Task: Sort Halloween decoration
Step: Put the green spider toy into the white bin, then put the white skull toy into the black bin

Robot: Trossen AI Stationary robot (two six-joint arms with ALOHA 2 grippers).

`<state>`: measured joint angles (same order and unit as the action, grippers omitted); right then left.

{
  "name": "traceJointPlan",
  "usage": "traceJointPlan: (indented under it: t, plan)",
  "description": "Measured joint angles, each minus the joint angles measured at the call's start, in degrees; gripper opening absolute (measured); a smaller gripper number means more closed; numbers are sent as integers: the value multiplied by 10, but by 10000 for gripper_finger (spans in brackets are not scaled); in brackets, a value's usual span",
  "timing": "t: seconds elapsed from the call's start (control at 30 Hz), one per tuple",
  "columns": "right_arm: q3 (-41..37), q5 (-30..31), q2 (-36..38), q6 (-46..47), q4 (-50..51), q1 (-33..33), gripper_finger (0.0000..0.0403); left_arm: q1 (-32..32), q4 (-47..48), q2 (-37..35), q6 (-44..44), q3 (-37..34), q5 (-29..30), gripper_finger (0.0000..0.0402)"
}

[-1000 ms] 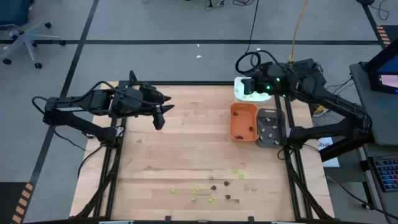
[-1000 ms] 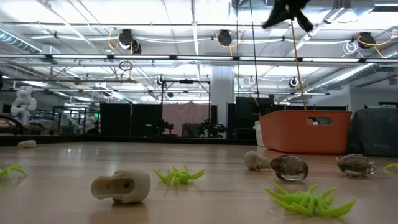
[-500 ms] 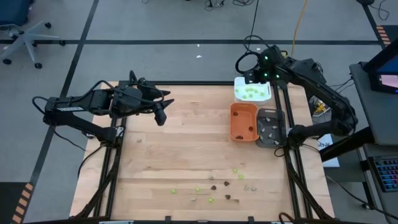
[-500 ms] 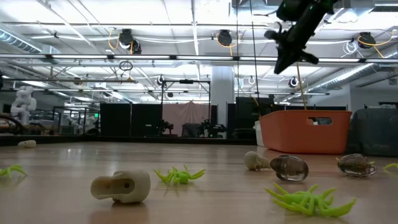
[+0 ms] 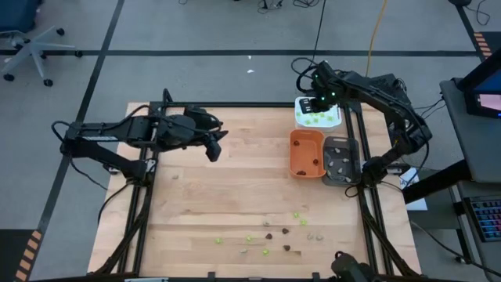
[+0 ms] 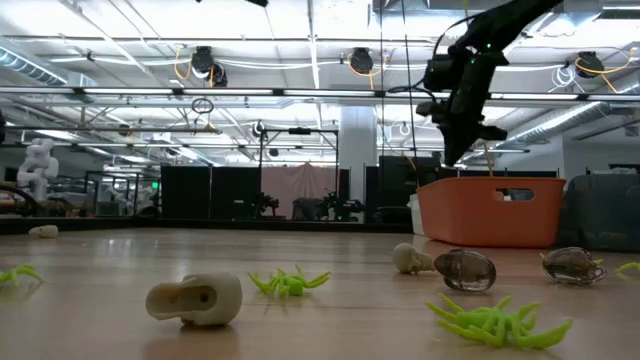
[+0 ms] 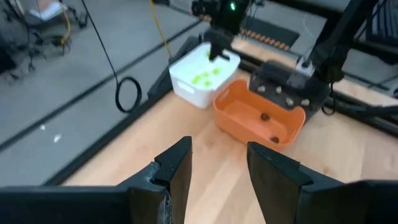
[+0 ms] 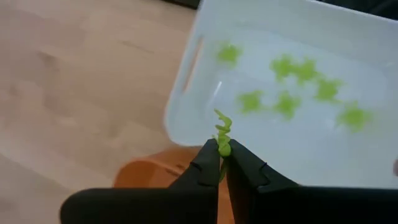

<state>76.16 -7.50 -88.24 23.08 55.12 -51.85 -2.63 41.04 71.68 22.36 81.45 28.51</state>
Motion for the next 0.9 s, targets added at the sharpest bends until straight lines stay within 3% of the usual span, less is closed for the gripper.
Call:
traceJointPlan:
  t: [0.23, 0.57, 0.73, 0.9]
  plan:
    - [0, 77, -7, -3, -5, -22, 36, 0, -1, 24, 60, 0, -31, 161]
    - [0, 63, 2, -44, 21, -56, 165, -11, 0, 29, 74, 0, -44, 161]
    - [0, 3, 73, -58, 20, -38, 199, -27, 22, 26, 114, 0, -92, 161]
    - [1, 0, 188, -30, 20, 36, 200, -60, 98, 31, 162, -10, -155, 161]
